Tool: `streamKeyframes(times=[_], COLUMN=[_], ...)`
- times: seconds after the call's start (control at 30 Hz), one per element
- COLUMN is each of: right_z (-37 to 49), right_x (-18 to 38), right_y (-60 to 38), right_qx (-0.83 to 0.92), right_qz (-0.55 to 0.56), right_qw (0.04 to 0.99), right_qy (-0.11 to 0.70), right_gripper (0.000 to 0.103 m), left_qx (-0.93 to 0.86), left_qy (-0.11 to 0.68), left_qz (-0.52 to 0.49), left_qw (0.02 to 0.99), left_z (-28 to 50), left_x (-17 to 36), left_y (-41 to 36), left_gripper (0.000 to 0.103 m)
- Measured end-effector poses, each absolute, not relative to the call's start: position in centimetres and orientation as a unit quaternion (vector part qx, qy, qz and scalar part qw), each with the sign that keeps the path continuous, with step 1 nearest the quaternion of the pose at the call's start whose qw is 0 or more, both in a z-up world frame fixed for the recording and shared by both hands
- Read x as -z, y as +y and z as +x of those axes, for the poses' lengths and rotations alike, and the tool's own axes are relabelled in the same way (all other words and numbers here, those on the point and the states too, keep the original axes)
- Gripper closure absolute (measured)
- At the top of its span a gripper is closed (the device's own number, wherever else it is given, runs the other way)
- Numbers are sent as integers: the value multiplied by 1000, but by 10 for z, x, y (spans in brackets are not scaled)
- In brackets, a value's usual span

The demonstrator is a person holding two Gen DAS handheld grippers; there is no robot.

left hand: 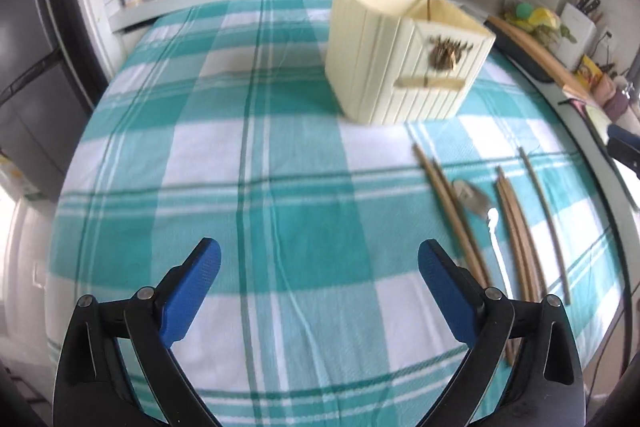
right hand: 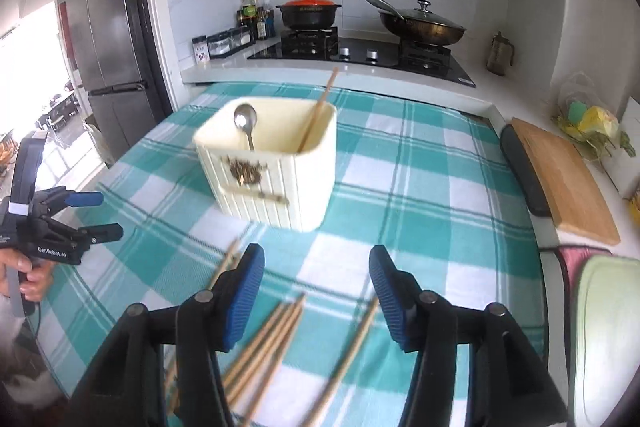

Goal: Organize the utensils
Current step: 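Move the open left tool back over the chopsticks and grasp one chopstick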

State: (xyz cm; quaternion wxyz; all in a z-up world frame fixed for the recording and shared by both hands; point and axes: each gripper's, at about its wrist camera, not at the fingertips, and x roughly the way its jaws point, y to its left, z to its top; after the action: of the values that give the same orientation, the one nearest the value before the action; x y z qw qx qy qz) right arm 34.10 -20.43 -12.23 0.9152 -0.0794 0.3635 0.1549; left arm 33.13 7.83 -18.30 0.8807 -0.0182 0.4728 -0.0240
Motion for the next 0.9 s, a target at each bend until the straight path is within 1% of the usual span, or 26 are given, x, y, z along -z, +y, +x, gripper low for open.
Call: streamKeyframes(times=[0.07, 0.17, 0.27, 0.37, 0.4, 0.47, 0.57, 0.6, 0.7, 0.9], right_z=[316, 297, 288, 289, 292, 294, 300, 301, 302, 301], right_x=[151, 196, 225, 241, 246, 242, 247, 249, 250, 250], right_y=[-224, -248, -262, -264, -264, -267, -273, -277, -283, -278], right_qx=[-120, -72, -45, -30, -30, -30, -33, -33, -30, -27], right_qz=[-71, -68, -64, -77, -77, -64, -45, -32, -15, -20], right_qw=[918, 912, 910, 909, 903, 909, 904, 902, 901, 901], right_qy=[372, 398, 406, 408, 421, 411, 424, 429, 432, 432], right_gripper=[36, 36, 36, 36, 36, 36, 34, 30, 24, 23], left_qx=[9, -10, -27, -30, -27, -25, -24, -24, -26, -29], left_qy=[483, 484, 457, 455, 454, 455, 455, 455, 455, 455], left_qz=[-35, -46, -21, 1, 1, -3, -4, -4, -3, -3], left_qw=[875, 874, 889, 890, 891, 890, 890, 890, 890, 890], left_z=[319, 311, 311, 316, 318, 320, 321, 320, 321, 320], left_x=[207, 231, 235, 238, 237, 239, 239, 239, 239, 240], left_y=[81, 80, 69, 59, 57, 60, 61, 60, 60, 59], left_gripper=[4, 4, 3, 1, 1, 0, 0, 0, 0, 0])
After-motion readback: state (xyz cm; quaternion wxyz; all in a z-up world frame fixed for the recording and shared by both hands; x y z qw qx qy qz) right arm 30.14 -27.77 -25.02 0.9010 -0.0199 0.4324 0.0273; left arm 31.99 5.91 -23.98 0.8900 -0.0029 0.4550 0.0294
